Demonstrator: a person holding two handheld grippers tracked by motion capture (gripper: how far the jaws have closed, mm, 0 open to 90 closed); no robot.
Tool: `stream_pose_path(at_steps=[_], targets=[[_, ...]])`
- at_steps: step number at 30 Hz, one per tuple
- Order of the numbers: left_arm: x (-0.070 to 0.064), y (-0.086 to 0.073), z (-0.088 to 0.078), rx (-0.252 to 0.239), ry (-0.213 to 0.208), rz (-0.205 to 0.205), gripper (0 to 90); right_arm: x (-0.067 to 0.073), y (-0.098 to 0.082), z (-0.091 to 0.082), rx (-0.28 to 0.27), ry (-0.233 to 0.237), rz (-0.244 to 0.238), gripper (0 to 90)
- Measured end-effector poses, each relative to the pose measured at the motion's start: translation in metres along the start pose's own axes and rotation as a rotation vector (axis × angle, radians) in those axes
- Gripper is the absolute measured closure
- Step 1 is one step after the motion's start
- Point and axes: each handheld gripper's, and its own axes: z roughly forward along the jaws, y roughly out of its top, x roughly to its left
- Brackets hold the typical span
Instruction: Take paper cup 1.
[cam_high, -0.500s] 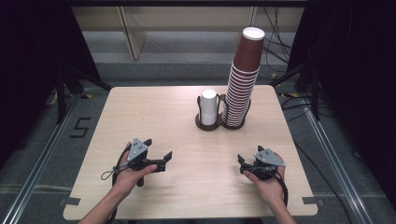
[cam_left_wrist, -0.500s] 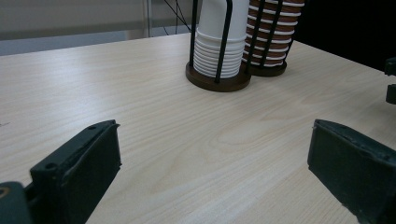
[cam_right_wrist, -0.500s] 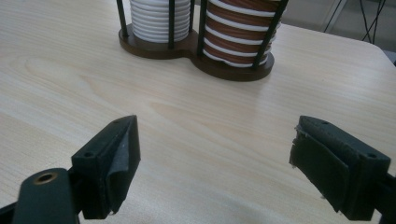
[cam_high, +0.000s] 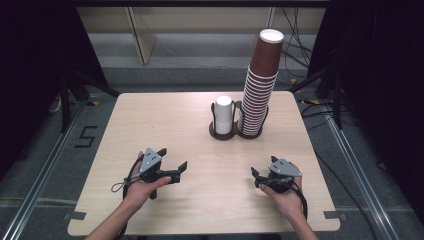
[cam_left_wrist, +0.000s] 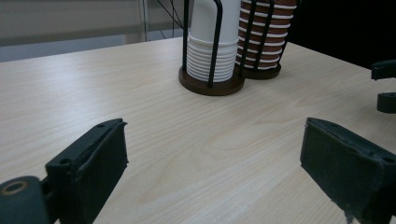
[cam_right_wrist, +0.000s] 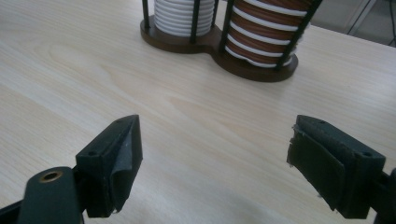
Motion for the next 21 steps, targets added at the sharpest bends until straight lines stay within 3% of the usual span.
stream_pose_path(at_steps=[1, 6, 10, 12, 15, 16, 19, 21], targets=[[-0.001, 0.0, -0.001, -0.008, -0.006, -0.001, 6.8, 0.001, 0.002, 0.001, 0.005, 0.017, 0.014, 17.6], [-0.005, 0.008, -0.007, -0.03, -0.004, -0.02, 8.1, 0.012, 0.015, 0.009, -0.046, 0.021, -0.01, 18.0], [-0.006, 0.021, 0.001, -0.037, -0.016, -0.013, 11.0, 0.017, 0.032, 0.019, -0.082, 0.034, -0.007, 18.6], [-0.007, 0.03, 0.008, -0.047, -0.026, 0.0, 11.7, 0.017, 0.043, 0.029, -0.096, 0.05, 0.025, 19.3], [-0.013, 0.053, 0.026, -0.064, -0.031, 0.047, 12.7, 0.017, 0.058, 0.047, -0.121, 0.052, -0.001, 23.1], [-0.015, 0.059, 0.031, -0.065, -0.033, 0.06, 13.2, 0.02, 0.062, 0.053, -0.112, 0.074, 0.012, 24.0], [-0.022, 0.082, 0.053, -0.066, -0.048, 0.135, 13.6, 0.024, 0.074, 0.071, -0.115, 0.08, -0.008, 24.3], [-0.025, 0.097, 0.069, -0.077, -0.049, 0.132, 13.6, 0.027, 0.078, 0.081, -0.119, 0.079, -0.004, 24.7]])
